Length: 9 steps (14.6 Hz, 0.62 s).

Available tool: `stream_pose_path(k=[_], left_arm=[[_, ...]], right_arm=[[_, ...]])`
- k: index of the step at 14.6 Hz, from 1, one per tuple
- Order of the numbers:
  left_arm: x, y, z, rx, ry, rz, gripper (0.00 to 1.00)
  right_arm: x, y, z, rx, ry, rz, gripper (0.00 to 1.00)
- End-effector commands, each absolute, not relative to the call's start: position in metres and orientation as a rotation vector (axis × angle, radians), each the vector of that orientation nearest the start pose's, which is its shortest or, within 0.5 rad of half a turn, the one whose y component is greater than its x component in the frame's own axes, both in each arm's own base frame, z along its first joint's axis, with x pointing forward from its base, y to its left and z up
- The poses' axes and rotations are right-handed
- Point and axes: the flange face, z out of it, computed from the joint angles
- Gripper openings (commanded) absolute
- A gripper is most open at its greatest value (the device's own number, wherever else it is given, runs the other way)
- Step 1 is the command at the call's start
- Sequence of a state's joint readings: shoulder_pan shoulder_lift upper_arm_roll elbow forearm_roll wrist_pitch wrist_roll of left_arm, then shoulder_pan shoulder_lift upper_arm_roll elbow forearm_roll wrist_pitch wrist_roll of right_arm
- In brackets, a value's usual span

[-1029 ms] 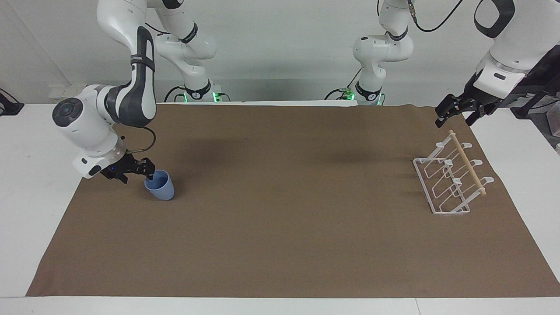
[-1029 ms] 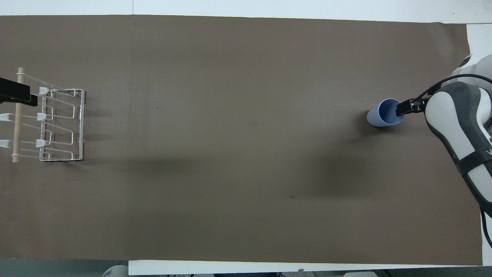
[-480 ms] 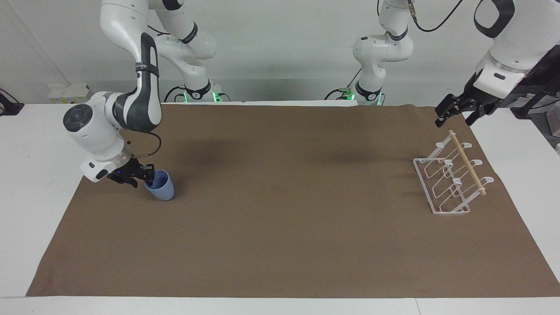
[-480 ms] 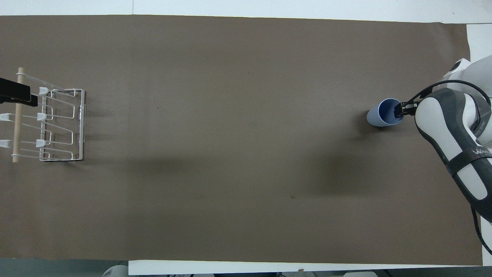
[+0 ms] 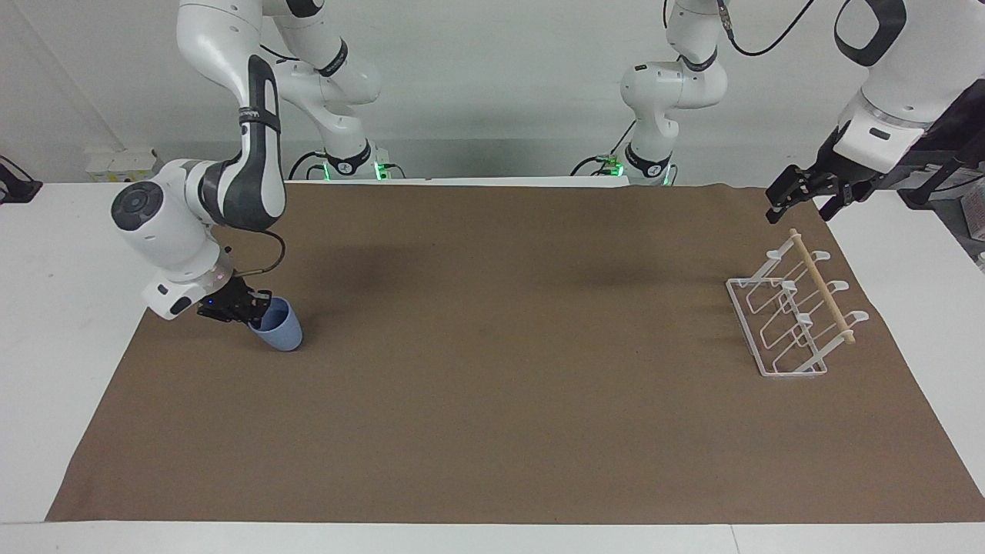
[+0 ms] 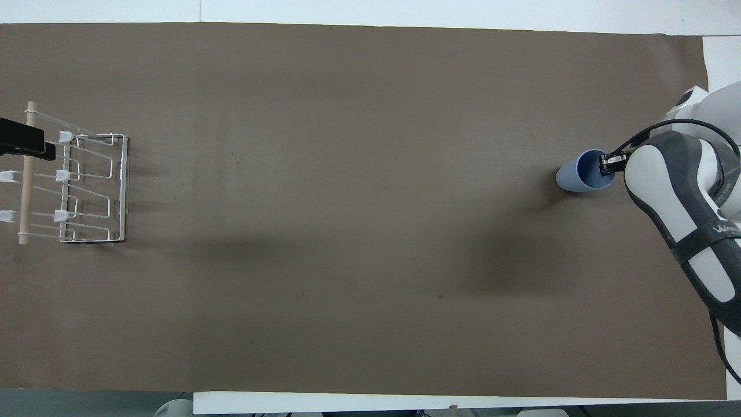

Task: Hang cup on cup holder
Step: 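Reach the right gripper to the blue cup and grasp its rim, then lift the blue cup with the right gripper while the left gripper approaches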

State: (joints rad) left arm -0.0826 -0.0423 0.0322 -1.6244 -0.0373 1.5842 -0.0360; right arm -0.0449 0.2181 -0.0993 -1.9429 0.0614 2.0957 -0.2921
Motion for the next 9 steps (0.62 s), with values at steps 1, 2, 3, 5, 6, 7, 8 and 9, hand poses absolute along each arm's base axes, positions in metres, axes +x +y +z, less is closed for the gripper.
stream_pose_path(k=[1,2,3,5,6,7,8,9], left_arm=[[0.533,-0.025,0.627,-3.182,0.0,0.0,1.0],[0.533,-0.029,0.626,-3.182,0.019,0.005,1.0],[0.533,-0.033,0.626,-3.182,0.036,0.005,1.0],[0.531,-0.033,0.625,-3.179,0.046,0.024,1.0],[0.53,-0.033,0.626,-3.18,0.046,0.02,1.0],[0.53,-0.032,0.625,-3.18,0.044,0.015,1.0],[0.53,-0.029,0.624,-3.18,0.036,0.019,1.0],[0.528,-0.028,0.621,-3.18,0.034,0.024,1.0]], right_arm=[[0.594,-0.069,0.389,-3.053,-0.265,0.126,0.0],[0.595,-0.056,0.398,-2.988,-0.243,0.135,0.0],[0.595,-0.048,0.411,-2.904,-0.201,0.148,0.0],[0.595,-0.03,0.435,-2.778,-0.18,0.164,0.0],[0.595,-0.018,0.45,-2.721,-0.178,0.152,0.0],[0.593,-0.008,0.46,-2.657,-0.17,0.157,0.0],[0.588,0.003,0.472,-2.586,-0.157,0.176,0.0],[0.584,0.011,0.482,-2.519,-0.114,0.187,0.0]])
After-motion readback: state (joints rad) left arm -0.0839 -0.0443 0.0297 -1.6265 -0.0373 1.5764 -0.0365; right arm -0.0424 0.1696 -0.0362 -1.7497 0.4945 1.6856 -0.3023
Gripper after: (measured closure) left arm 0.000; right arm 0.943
